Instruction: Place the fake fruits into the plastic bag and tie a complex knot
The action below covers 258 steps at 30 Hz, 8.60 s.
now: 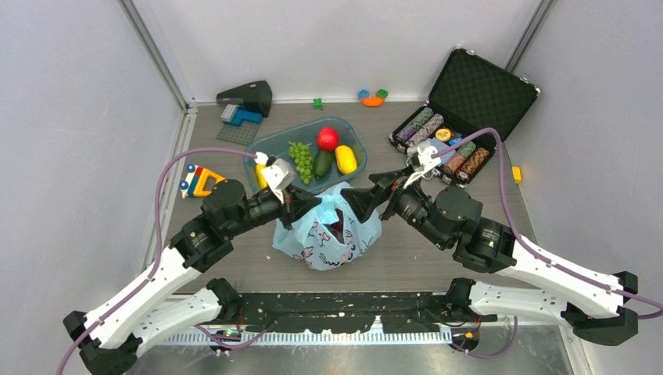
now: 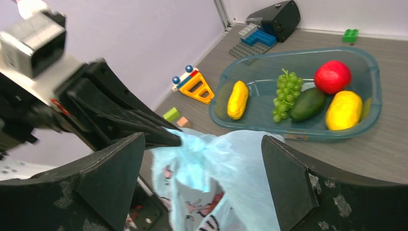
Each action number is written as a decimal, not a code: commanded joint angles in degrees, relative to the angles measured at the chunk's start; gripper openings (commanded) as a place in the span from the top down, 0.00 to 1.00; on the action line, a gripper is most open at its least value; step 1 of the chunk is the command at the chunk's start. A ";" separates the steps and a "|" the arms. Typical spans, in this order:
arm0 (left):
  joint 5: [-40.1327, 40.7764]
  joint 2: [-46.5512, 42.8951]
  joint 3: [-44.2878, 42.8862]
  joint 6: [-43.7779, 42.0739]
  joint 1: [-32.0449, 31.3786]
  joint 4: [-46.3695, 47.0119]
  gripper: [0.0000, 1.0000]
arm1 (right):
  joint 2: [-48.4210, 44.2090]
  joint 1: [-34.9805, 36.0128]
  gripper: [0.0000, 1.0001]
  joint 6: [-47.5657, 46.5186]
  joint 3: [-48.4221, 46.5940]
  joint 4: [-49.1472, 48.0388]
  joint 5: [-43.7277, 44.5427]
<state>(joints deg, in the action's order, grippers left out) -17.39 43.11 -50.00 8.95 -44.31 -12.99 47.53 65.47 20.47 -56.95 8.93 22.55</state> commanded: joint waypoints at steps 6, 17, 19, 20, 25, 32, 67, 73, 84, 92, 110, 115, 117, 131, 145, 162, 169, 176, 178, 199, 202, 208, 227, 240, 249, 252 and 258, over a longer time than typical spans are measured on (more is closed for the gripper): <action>22.02 3.00 1.73 -8.44 -5.69 15.50 1.00 | 1.62 -8.64 0.02 26.50 -3.76 -1.29 -7.03; 25.67 1.60 3.49 -18.91 -9.40 14.29 1.00 | 12.09 -8.89 0.15 52.28 -4.11 -6.69 -14.53; 27.72 1.78 3.51 -20.55 -11.22 13.66 1.00 | 12.86 -8.09 0.19 55.03 -3.19 -6.76 -13.37; 28.68 1.91 3.55 -21.24 -12.14 13.45 1.00 | 12.99 -7.95 0.20 55.86 -2.78 -6.76 -12.90; 32.52 1.90 4.41 -23.42 -15.58 13.56 1.00 | 14.88 -7.73 0.23 61.35 -0.34 -7.34 -13.07; 37.95 2.22 5.05 -27.03 -19.17 14.22 1.00 | 15.60 -7.03 0.23 64.71 0.33 -3.63 -11.46; 45.79 0.31 8.44 -35.66 -29.89 15.20 1.00 | 21.26 -7.70 0.34 67.44 1.78 -6.41 -14.79; 46.07 -0.51 9.07 -35.36 -31.75 13.70 1.00 | 22.59 -8.48 0.48 65.96 1.16 -8.63 -17.22; 48.72 0.37 8.91 -31.14 -34.75 11.16 1.00 | 20.78 -9.18 0.85 62.21 1.32 -12.11 -17.04; 49.68 -0.75 1.31 -26.42 -34.77 0.27 0.18 | 17.98 -11.14 0.95 51.04 0.50 -12.00 -16.42; 23.98 -6.57 -16.44 4.22 -17.54 -18.48 0.01 | 14.36 -28.13 0.95 16.71 -7.26 -9.54 -55.02; 8.28 -2.82 -14.19 12.41 -7.40 -12.86 0.01 | 13.13 -29.71 0.95 13.40 -4.33 -12.14 -61.74; 1.30 -1.31 -12.98 15.20 -4.75 -8.75 0.01 | 12.18 -30.11 0.95 14.54 -1.17 -16.99 -64.13; -21.38 6.25 -2.30 31.67 6.32 12.62 0.14 | 14.10 -31.28 0.95 29.66 11.07 -44.94 -69.44; -27.85 11.01 -0.01 35.21 7.89 24.39 0.18 | 16.20 -31.54 0.95 32.36 11.66 -48.24 -71.45; -26.33 10.00 2.98 34.43 8.76 26.20 0.55 | 18.08 -32.91 0.95 34.82 12.95 -49.07 -71.26; -25.13 10.28 3.15 33.71 8.89 25.34 0.72 | 18.17 -33.04 0.95 35.15 13.22 -49.42 -71.41; -23.24 10.61 2.89 33.08 8.99 23.83 0.76 | 18.15 -33.04 0.95 35.10 13.27 -49.29 -71.83; -22.79 10.68 2.97 32.94 9.07 23.76 0.86 | 18.05 -33.04 0.95 34.95 13.19 -49.15 -71.85; -17.70 11.34 3.84 29.50 10.39 17.56 1.00 | 7.86 -35.61 0.15 22.27 8.66 -18.23 -65.20; -17.38 11.37 3.99 29.50 10.50 17.45 1.00 | 4.88 -36.18 0.11 20.50 8.16 -12.46 -62.64; -17.25 11.13 4.20 29.47 10.57 17.56 1.00 | -1.23 -36.59 0.13 22.84 11.02 -3.05 -58.15; -17.07 10.43 4.38 29.30 10.65 16.86 1.00 | -6.41 -32.42 0.36 50.91 29.66 -32.58 -60.33; -17.29 10.42 4.17 28.94 10.68 16.33 1.00 | -0.84 -28.91 0.54 52.81 29.10 -38.43 -60.60; -15.40 10.15 4.29 28.75 10.65 15.99 1.00 | 1.43 -28.56 0.78 54.30 29.83 -40.61 -61.11; -11.25 9.89 4.11 28.59 10.77 13.72 1.00 | 1.82 -28.56 0.87 54.21 30.55 -39.75 -61.22; -8.23 10.13 4.27 29.15 14.48 7.93 1.00 | 3.88 -28.56 0.95 54.24 32.93 -39.02 -62.93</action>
<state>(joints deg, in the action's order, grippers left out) -29.02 54.15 -45.82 38.48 -32.80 -2.11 50.54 36.67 74.59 -25.12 -28.69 -38.26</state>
